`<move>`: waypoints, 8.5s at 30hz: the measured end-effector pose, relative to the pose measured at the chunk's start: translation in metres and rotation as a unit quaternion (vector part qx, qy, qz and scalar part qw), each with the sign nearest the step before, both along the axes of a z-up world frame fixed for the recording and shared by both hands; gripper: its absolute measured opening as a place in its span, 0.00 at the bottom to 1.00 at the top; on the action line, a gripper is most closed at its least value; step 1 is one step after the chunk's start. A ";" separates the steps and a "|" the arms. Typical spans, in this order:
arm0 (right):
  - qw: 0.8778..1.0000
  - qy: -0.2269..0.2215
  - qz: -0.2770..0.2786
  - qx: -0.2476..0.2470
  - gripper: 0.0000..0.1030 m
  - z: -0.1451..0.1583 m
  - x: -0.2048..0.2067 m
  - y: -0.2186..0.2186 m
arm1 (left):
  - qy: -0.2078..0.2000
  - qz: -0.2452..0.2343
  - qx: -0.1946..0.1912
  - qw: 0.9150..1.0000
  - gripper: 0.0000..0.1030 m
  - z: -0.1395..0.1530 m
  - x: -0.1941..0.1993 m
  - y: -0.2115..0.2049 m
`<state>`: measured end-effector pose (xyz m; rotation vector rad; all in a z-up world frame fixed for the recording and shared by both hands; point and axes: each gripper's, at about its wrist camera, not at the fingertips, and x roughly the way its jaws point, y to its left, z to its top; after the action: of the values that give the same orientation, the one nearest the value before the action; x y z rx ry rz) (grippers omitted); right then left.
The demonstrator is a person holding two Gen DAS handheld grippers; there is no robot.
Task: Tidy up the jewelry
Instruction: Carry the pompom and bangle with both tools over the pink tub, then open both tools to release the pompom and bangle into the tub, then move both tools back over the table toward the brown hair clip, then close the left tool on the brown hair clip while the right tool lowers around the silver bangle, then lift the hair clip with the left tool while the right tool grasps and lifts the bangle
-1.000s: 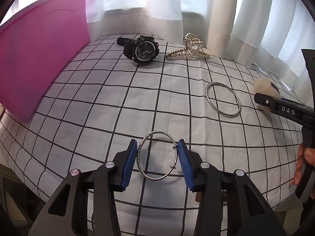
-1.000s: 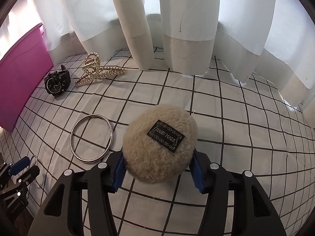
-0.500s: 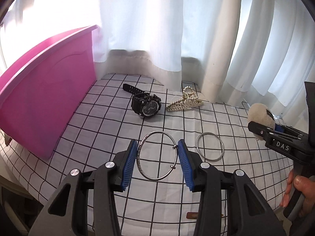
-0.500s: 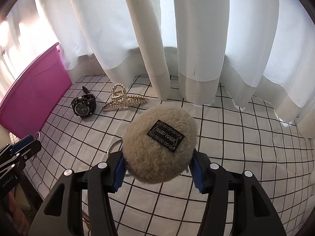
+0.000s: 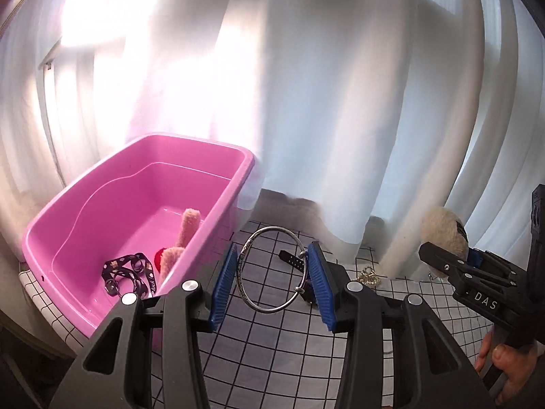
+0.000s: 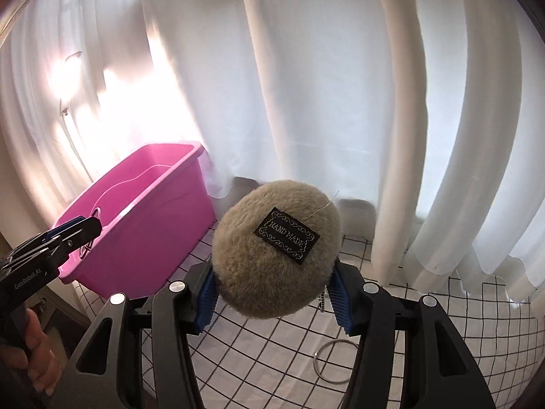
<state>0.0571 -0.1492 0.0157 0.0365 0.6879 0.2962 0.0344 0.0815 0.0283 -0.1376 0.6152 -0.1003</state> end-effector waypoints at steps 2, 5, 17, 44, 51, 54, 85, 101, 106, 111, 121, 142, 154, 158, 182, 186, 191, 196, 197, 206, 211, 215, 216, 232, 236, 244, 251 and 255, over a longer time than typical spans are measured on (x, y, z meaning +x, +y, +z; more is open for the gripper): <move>1.000 -0.011 0.026 0.013 0.52 0.013 0.010 0.029 | -0.013 0.021 0.009 1.000 0.40 0.011 0.003 0.026; 0.997 -0.020 0.071 0.024 0.52 0.026 0.024 0.079 | -0.019 0.051 0.026 0.998 0.40 0.019 0.011 0.064; 0.982 0.027 0.186 -0.022 0.52 0.008 0.074 0.252 | 0.042 0.116 0.064 0.990 0.41 -0.011 0.058 0.173; 0.987 0.057 0.131 -0.069 0.68 -0.003 0.094 0.269 | 0.080 0.164 0.055 0.982 0.87 -0.033 0.071 0.222; 0.989 0.051 0.127 -0.059 0.68 0.002 0.083 0.260 | 0.080 0.166 0.057 0.981 0.87 -0.028 0.064 0.213; 0.990 0.047 0.123 -0.056 0.68 0.004 0.080 0.255 | 0.074 0.165 0.060 0.982 0.88 -0.024 0.059 0.207; 0.999 0.028 0.011 -0.024 0.68 0.015 -0.007 0.090 | 0.062 0.098 0.043 0.992 0.94 0.002 0.008 0.099; 0.984 0.072 -0.165 -0.008 0.68 -0.030 -0.076 -0.097 | 0.055 -0.008 0.036 0.998 0.94 -0.003 -0.020 0.001; 0.980 0.103 -0.172 0.002 0.68 -0.059 -0.081 -0.119 | 0.080 -0.049 0.047 0.994 0.94 -0.034 -0.030 -0.038; 0.978 0.139 -0.152 0.005 0.68 -0.099 -0.077 -0.122 | 0.115 -0.089 0.058 0.988 0.94 -0.080 -0.045 -0.074; 0.979 0.175 -0.105 0.007 0.68 -0.165 -0.060 -0.121 | 0.161 -0.144 0.064 0.974 0.94 -0.161 -0.088 -0.136; 0.983 0.172 -0.063 -0.007 0.68 -0.205 -0.036 -0.122 | 0.137 -0.174 0.106 0.970 0.94 -0.217 -0.121 -0.210; 0.985 0.168 -0.004 -0.042 0.68 -0.211 -0.020 -0.100 | 0.142 -0.167 0.111 0.969 0.94 -0.231 -0.117 -0.216; 0.984 0.163 0.007 -0.068 0.70 -0.215 -0.015 -0.089 | 0.140 -0.166 0.112 0.970 0.94 -0.233 -0.116 -0.216; 0.985 0.129 0.041 -0.111 0.92 -0.224 0.000 -0.080 | 0.109 -0.172 0.105 0.973 0.95 -0.235 -0.116 -0.229; 0.985 0.122 0.047 -0.111 0.92 -0.224 0.002 -0.079 | 0.106 -0.171 0.104 0.974 0.95 -0.235 -0.116 -0.229; 0.984 0.131 0.046 -0.111 0.90 -0.223 0.003 -0.076 | 0.108 -0.172 0.104 0.974 0.95 -0.234 -0.117 -0.229; 0.984 0.132 0.049 -0.109 0.88 -0.222 -0.001 -0.075 | 0.109 -0.173 0.103 0.973 0.95 -0.234 -0.117 -0.228; 0.984 0.131 0.052 -0.109 0.83 -0.221 -0.002 -0.075 | 0.110 -0.173 0.103 0.973 0.94 -0.234 -0.117 -0.228; 0.985 0.122 0.054 -0.108 0.70 -0.219 -0.009 -0.071 | 0.114 -0.166 0.103 0.974 0.87 -0.233 -0.116 -0.227; 0.986 0.121 0.053 -0.105 0.69 -0.218 -0.009 -0.073 | 0.102 -0.167 0.102 0.975 0.64 -0.230 -0.120 -0.223; 0.986 0.120 0.051 -0.103 0.69 -0.218 -0.012 -0.075 | 0.096 -0.165 0.100 0.976 0.22 -0.227 -0.121 -0.220; 0.986 0.120 0.050 -0.103 0.69 -0.218 -0.012 -0.075 | 0.096 -0.163 0.100 0.977 0.21 -0.227 -0.120 -0.218; 0.987 0.119 0.050 -0.095 0.69 -0.216 -0.011 -0.075 | 0.080 -0.133 0.083 0.984 0.01 -0.208 -0.110 -0.191; 0.988 0.117 0.047 -0.086 0.69 -0.213 -0.012 -0.074 | 0.069 -0.127 0.088 0.986 0.01 -0.199 -0.110 -0.184; 0.991 0.106 0.037 -0.079 0.69 -0.200 -0.014 -0.072 | 0.058 -0.110 0.089 0.988 0.01 -0.182 -0.102 -0.168; 0.992 0.095 0.033 -0.077 0.69 -0.179 -0.014 -0.065 | 0.038 -0.107 0.090 0.989 0.01 -0.163 -0.093 -0.155; 0.993 0.087 0.028 -0.078 0.69 -0.166 -0.014 -0.058 | 0.027 -0.107 0.090 0.990 0.01 -0.151 -0.088 -0.146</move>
<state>0.0432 -0.2071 -0.1506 -0.1076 0.8853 0.2954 -0.0532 -0.0647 -0.1228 0.1017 0.6881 -0.2477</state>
